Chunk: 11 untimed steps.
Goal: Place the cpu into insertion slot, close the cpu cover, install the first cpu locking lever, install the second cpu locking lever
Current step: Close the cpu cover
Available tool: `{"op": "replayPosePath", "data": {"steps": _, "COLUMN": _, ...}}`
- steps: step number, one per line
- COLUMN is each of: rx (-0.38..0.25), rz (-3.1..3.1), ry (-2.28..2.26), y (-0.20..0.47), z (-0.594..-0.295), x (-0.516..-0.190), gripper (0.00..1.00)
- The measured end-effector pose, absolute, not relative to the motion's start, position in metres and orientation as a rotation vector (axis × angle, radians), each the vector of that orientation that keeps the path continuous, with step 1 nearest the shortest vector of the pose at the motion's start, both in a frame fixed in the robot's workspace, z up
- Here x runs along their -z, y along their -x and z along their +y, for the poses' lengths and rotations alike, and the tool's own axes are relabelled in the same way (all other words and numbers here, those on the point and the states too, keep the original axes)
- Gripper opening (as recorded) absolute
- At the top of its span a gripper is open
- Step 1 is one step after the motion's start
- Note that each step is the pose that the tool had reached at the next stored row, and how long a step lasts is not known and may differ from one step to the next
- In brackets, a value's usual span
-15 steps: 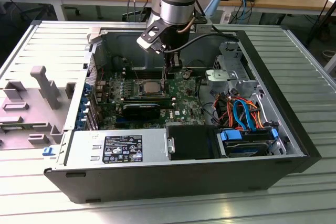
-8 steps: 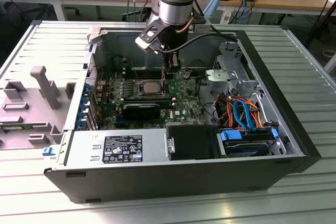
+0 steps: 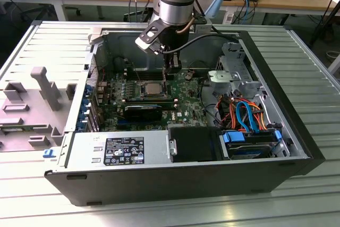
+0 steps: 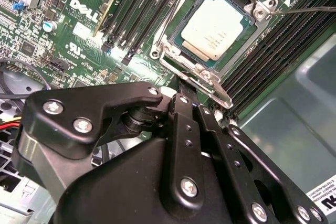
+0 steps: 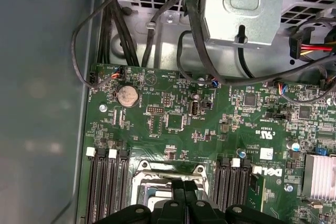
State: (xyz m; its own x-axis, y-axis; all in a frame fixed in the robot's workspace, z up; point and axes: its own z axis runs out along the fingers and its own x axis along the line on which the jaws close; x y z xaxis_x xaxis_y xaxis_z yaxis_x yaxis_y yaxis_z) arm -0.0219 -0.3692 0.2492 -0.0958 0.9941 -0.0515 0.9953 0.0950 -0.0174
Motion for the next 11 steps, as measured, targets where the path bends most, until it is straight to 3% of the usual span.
{"op": "replayPosePath", "data": {"steps": 11, "rx": 0.074, "rz": 2.305, "ry": -2.094, "y": 0.0287, "z": -0.3691, "x": -0.2492, "gripper": 0.11}}
